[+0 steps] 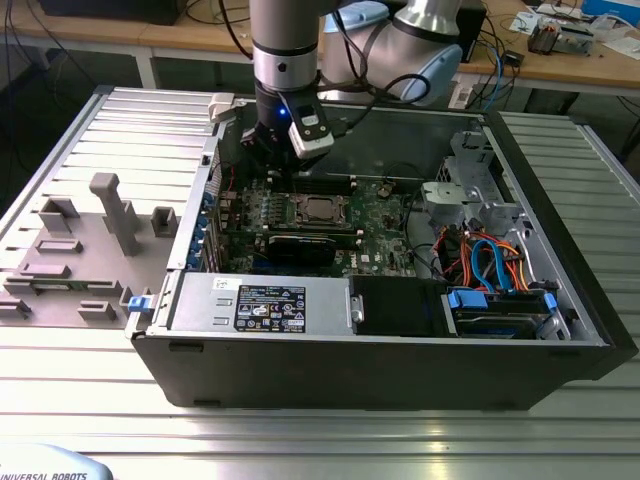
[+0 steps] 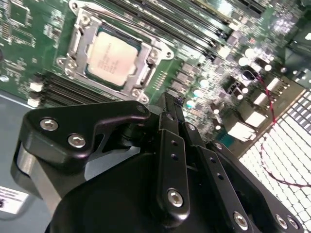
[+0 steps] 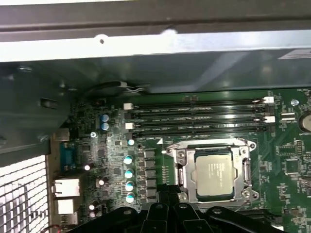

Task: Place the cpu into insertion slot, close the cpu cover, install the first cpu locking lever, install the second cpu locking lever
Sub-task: 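Install the first cpu locking lever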

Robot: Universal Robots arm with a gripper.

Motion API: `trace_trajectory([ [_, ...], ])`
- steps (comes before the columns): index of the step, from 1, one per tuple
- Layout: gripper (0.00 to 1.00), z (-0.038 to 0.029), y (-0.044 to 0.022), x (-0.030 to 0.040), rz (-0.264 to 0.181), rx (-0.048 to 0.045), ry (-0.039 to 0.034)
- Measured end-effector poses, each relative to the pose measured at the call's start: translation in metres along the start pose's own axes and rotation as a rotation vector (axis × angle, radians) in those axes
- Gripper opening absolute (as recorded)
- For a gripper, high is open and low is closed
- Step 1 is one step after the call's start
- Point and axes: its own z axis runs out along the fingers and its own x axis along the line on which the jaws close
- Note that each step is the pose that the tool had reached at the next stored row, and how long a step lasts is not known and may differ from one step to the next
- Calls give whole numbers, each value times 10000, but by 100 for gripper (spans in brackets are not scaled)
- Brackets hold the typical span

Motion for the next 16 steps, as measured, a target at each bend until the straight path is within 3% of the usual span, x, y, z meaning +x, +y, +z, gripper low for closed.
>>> trace_trajectory([
  [3, 11, 1, 0, 16, -382, -60, 11],
  [6, 11, 0, 10, 53, -465, -61, 11],
  [16, 11, -6, 168, 80, -615, -66, -30],
])
